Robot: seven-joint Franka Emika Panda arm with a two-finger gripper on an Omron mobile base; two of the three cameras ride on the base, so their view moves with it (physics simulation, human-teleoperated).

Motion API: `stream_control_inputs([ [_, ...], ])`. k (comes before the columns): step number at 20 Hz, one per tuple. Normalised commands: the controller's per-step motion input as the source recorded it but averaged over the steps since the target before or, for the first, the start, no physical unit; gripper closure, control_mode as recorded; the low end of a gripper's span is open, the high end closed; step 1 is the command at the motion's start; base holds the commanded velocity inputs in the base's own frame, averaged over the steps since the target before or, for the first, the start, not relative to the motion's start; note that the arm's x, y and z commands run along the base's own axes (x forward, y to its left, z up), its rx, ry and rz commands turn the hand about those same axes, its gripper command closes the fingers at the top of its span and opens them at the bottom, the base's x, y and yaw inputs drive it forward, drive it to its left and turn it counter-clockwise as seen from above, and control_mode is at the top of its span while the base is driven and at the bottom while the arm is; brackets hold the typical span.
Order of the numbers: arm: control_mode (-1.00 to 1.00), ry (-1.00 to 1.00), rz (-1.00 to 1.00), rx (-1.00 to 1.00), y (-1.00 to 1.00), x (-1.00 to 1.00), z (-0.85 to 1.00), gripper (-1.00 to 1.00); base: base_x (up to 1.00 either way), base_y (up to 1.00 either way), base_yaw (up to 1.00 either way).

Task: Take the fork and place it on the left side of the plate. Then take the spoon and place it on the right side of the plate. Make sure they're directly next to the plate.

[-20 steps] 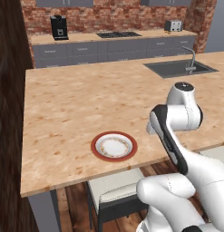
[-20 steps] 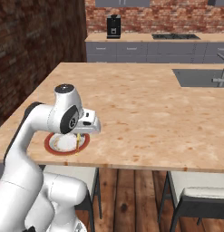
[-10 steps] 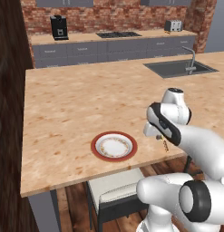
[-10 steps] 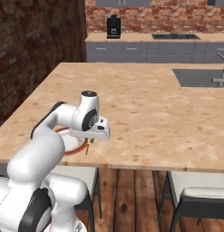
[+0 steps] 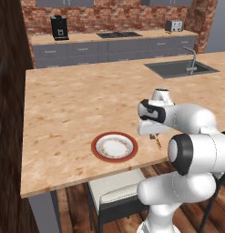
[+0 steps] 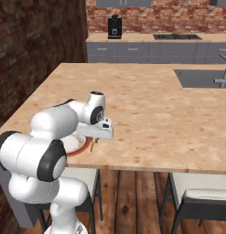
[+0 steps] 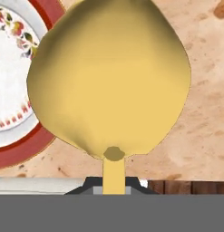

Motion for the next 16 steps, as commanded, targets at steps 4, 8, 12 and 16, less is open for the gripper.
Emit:
stream_control_inputs([
  [4,-1.0,0.07,0.0,0.0,0.05,0.36,-0.4,1.0,0.0,0.0,0.0],
  [8,-1.0,0.01,0.0,0.0,0.09,0.25,-0.44,1.0,0.0,0.0,0.0],
  [12,-1.0,0.0,0.0,0.0,0.01,0.15,-0.41,1.0,0.0,0.0,0.0],
  [16,-1.0,0.0,0.0,0.0,0.0,0.0,-0.39,1.0,0.0,0.0,0.0],
])
